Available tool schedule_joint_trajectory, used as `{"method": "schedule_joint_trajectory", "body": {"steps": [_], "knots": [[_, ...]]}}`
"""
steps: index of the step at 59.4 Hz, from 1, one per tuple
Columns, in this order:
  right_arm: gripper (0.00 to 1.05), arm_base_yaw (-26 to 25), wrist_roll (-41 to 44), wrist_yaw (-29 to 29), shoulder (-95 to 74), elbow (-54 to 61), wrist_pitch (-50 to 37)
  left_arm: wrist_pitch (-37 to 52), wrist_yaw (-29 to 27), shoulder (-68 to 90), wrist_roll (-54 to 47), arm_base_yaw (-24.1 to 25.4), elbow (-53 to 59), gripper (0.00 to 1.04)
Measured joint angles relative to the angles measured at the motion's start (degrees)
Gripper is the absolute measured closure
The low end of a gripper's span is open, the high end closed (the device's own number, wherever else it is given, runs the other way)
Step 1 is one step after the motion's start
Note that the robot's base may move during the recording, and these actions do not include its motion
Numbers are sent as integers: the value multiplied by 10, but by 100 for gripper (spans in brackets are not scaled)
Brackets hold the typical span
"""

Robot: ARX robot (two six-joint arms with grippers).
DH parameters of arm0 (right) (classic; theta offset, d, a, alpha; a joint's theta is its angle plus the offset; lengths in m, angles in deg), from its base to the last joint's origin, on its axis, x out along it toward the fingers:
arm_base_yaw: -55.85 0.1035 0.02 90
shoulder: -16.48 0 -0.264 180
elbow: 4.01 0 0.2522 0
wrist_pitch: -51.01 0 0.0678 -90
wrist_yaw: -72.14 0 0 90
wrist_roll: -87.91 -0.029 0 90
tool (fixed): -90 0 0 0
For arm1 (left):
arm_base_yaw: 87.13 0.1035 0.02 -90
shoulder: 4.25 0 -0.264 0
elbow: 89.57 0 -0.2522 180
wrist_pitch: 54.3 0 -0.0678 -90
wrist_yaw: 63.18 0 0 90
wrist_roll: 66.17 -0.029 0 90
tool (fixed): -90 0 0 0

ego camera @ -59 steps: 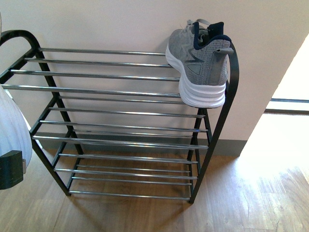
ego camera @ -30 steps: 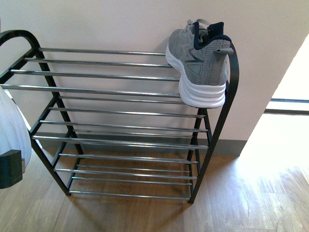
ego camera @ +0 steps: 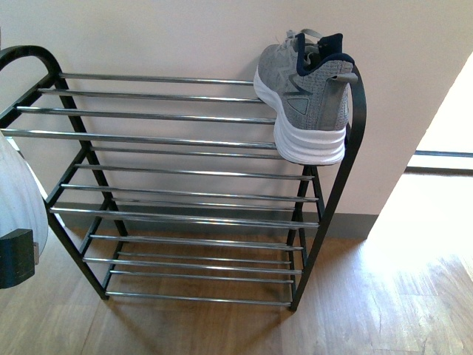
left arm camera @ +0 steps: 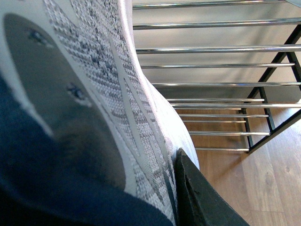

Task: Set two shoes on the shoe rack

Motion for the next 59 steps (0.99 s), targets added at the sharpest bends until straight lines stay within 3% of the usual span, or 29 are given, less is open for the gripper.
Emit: {"method": "schedule_joint_trajectory", "body": {"steps": [28, 36, 59], "knots": [[103, 0, 0, 0, 76, 0, 76, 0, 0, 0, 0, 0, 0, 102], [103, 0, 0, 1, 158, 0, 170, 0, 0, 0, 0, 0, 0, 102], [103, 1, 0, 1, 172, 0, 175, 0, 1, 0, 0, 0, 0, 102]]}}
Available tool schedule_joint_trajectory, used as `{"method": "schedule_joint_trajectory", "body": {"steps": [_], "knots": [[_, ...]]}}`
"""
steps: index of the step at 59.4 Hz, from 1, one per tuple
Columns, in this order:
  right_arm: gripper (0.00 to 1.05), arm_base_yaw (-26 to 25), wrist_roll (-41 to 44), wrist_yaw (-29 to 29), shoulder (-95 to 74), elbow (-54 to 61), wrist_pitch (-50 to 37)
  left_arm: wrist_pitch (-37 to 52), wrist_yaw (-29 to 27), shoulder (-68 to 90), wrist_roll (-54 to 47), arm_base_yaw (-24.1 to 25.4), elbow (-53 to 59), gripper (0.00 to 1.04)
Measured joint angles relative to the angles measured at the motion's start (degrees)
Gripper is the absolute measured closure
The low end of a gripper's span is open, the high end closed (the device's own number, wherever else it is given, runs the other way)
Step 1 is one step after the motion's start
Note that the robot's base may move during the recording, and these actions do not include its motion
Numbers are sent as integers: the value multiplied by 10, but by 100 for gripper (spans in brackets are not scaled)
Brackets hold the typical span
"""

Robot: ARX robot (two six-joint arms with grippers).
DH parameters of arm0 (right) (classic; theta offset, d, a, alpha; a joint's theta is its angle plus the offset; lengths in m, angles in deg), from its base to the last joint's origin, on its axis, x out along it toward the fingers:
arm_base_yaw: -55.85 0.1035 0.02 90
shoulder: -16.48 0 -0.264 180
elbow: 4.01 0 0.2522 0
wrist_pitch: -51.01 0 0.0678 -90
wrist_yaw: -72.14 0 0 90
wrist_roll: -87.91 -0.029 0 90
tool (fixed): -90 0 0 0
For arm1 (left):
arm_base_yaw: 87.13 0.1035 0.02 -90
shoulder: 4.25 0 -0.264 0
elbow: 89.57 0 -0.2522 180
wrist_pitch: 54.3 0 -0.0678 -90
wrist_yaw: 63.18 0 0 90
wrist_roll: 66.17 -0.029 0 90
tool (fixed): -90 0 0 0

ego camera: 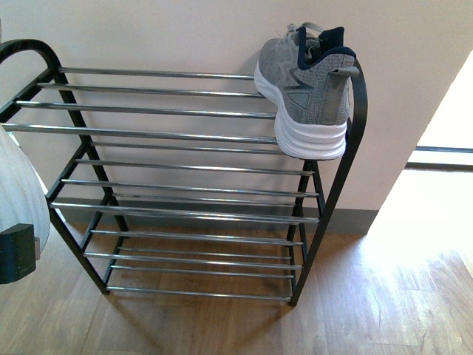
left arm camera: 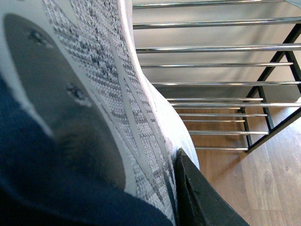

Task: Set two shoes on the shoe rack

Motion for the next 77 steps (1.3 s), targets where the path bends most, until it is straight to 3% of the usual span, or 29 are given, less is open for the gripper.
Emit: {"method": "schedule_joint_trajectory", "body": {"steps": [4, 7, 14, 33, 36, 40, 58, 77], "knots": [[103, 0, 0, 0, 0, 0, 0, 0, -1, 0, 0, 0, 0, 102], [98, 0, 0, 0, 0, 0, 0, 0, -2, 0, 0, 0, 0, 102], [71, 0, 0, 0, 0, 0, 0, 0, -1, 0, 0, 0, 0, 102], [15, 0, 0, 0, 0, 0, 0, 0, -1, 0, 0, 0, 0, 102], [8, 0, 0, 0, 0, 0, 0, 63, -22, 7, 5, -4, 15, 102], [9, 0, 0, 0, 0, 0, 0, 134, -14, 30, 2, -4, 9, 102], [9, 0, 0, 0, 0, 0, 0, 83, 184, 151, -74, 48, -126, 102], [9, 0, 0, 0, 0, 0, 0, 32, 248, 293, -118, 116, -264, 102]]}}
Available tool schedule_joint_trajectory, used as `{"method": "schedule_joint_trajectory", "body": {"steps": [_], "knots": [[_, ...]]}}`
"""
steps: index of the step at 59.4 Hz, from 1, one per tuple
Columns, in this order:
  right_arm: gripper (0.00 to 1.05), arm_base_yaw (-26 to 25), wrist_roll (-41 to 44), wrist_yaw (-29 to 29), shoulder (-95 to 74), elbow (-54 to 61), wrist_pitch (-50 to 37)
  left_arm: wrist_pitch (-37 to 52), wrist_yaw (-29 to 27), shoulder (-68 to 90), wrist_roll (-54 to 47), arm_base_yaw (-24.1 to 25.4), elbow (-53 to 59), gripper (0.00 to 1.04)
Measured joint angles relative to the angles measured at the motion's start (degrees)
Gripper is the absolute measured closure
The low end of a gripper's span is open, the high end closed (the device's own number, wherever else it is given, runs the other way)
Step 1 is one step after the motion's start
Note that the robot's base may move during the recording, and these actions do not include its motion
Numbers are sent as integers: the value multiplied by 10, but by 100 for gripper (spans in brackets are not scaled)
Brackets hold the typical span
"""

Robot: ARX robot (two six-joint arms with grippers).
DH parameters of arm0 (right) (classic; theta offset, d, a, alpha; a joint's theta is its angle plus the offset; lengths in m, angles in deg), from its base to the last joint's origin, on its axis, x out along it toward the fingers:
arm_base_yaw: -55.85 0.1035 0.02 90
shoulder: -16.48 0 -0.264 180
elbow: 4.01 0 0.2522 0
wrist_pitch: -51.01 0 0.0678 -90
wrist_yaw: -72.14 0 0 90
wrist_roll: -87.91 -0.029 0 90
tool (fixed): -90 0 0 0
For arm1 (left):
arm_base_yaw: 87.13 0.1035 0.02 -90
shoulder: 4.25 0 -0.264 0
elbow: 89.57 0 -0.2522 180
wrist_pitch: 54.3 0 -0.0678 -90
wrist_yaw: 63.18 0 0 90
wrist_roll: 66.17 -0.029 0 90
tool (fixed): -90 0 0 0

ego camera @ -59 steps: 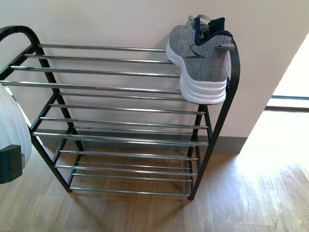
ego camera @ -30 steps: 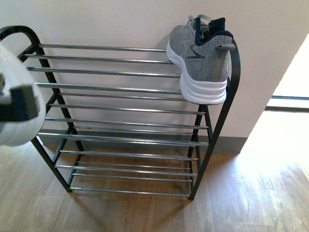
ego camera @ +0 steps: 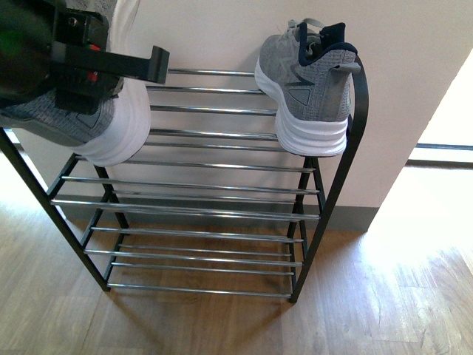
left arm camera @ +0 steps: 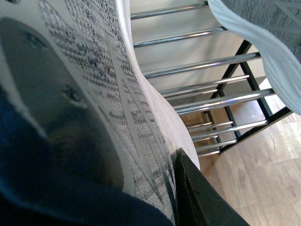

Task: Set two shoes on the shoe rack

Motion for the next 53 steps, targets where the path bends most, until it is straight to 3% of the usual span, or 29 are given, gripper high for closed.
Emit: {"method": "schedule_joint_trajectory", "body": {"steps": [12, 53], "knots": [[9, 0, 0, 0, 0, 0, 0, -31, 70, 73, 13, -2, -79, 102], [9, 0, 0, 0, 0, 0, 0, -147, 17, 250, 78, -66, -294, 102]]}}
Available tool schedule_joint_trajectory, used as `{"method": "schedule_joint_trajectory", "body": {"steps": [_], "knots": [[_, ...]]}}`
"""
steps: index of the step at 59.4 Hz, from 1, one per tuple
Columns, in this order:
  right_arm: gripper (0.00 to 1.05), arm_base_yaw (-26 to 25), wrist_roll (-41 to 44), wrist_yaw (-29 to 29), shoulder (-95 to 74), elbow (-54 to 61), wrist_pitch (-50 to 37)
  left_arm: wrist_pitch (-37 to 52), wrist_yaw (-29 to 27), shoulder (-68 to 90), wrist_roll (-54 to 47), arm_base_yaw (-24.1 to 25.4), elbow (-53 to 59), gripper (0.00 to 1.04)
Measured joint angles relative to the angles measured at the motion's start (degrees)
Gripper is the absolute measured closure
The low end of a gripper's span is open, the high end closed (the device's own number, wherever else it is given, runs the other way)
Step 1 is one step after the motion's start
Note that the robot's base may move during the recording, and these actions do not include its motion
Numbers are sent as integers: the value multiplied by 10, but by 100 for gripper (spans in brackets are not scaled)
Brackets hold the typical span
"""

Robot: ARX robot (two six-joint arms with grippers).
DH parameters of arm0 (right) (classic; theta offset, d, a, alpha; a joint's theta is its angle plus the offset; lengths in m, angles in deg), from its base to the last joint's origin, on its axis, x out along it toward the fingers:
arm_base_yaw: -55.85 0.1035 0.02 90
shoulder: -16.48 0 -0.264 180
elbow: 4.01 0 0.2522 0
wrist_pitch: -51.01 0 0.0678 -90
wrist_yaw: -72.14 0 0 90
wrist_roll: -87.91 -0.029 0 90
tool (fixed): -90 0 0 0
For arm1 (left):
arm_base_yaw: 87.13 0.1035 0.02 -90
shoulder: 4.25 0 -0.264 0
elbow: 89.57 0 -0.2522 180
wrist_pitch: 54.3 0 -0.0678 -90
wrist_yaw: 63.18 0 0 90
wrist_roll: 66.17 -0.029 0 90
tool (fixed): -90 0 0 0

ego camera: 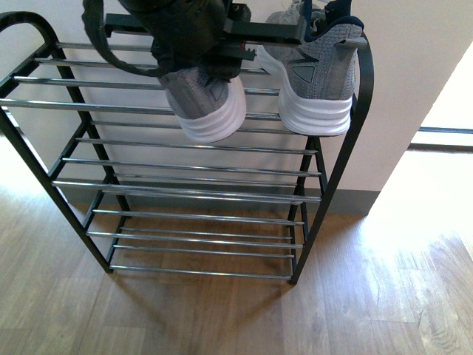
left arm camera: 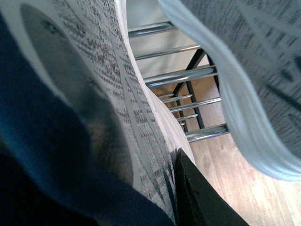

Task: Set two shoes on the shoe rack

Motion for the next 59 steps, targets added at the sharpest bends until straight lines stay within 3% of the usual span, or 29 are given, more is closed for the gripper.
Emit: {"method": "schedule_joint_trajectory", "body": {"steps": [13, 43, 59], "knots": [[9, 0, 0, 0, 0, 0, 0, -26, -1, 4, 6, -31, -21, 102], [9, 0, 0, 0, 0, 0, 0, -35, -17, 4, 25, -12, -23, 102], [9, 0, 0, 0, 0, 0, 0, -74, -29, 33, 26, -12, -87, 102]]}}
